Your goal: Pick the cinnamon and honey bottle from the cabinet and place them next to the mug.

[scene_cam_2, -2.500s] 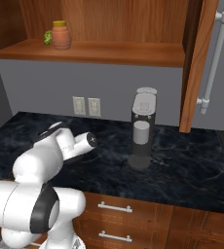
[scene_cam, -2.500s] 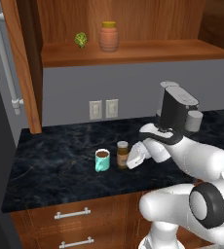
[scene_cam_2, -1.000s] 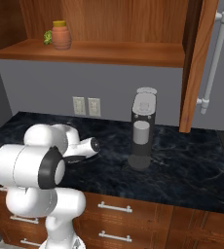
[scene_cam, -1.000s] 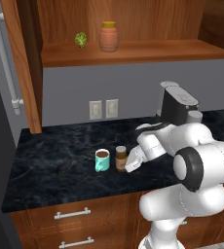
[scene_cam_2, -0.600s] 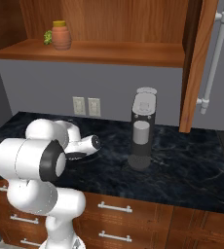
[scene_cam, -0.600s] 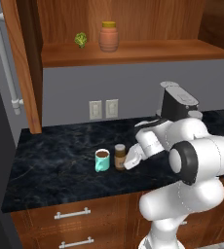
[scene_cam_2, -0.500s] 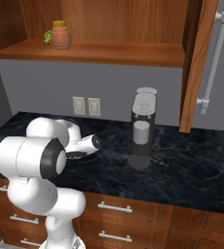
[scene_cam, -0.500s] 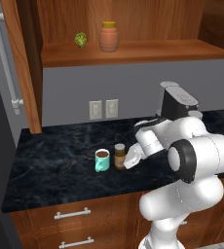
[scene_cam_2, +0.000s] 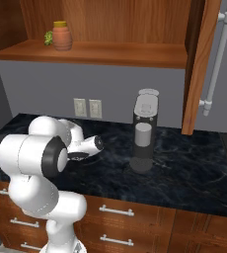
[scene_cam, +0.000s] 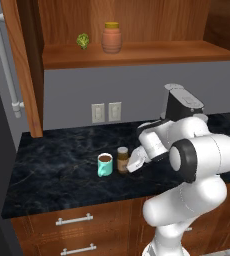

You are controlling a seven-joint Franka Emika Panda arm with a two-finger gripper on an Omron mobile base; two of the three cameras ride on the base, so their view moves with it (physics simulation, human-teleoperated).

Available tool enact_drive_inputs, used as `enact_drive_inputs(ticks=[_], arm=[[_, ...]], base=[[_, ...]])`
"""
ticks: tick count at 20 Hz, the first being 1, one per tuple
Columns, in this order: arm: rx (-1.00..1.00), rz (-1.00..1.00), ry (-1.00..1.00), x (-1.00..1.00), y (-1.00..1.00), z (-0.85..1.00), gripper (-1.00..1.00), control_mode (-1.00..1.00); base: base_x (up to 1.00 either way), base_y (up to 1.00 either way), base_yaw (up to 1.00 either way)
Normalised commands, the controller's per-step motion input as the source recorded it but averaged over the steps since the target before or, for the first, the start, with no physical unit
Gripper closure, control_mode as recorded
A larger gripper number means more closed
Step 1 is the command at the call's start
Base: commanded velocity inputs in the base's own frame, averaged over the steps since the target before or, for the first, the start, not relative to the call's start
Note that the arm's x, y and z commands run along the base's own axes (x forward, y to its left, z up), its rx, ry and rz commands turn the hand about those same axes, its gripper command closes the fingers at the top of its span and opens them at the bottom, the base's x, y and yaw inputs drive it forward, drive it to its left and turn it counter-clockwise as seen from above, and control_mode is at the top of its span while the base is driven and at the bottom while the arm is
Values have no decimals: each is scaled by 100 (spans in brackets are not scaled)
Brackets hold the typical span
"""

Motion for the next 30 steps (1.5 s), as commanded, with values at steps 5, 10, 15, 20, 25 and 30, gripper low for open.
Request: enact_drive_inputs(ticks=[5,10,15,20,25,30], arm=[[0,0,0,0,0,0,-100,-100],[0,0,0,0,0,0,-100,-100],[0,0,0,0,0,0,-100,-100],[0,0,0,-2,0,11,-100,-100],[0,0,-1,-16,0,41,-100,-100],[0,0,-2,-18,0,46,-100,-100]], base=[[0,0,0],[0,0,0],[0,0,0],[0,0,0],[0,0,0],[0,0,0]])
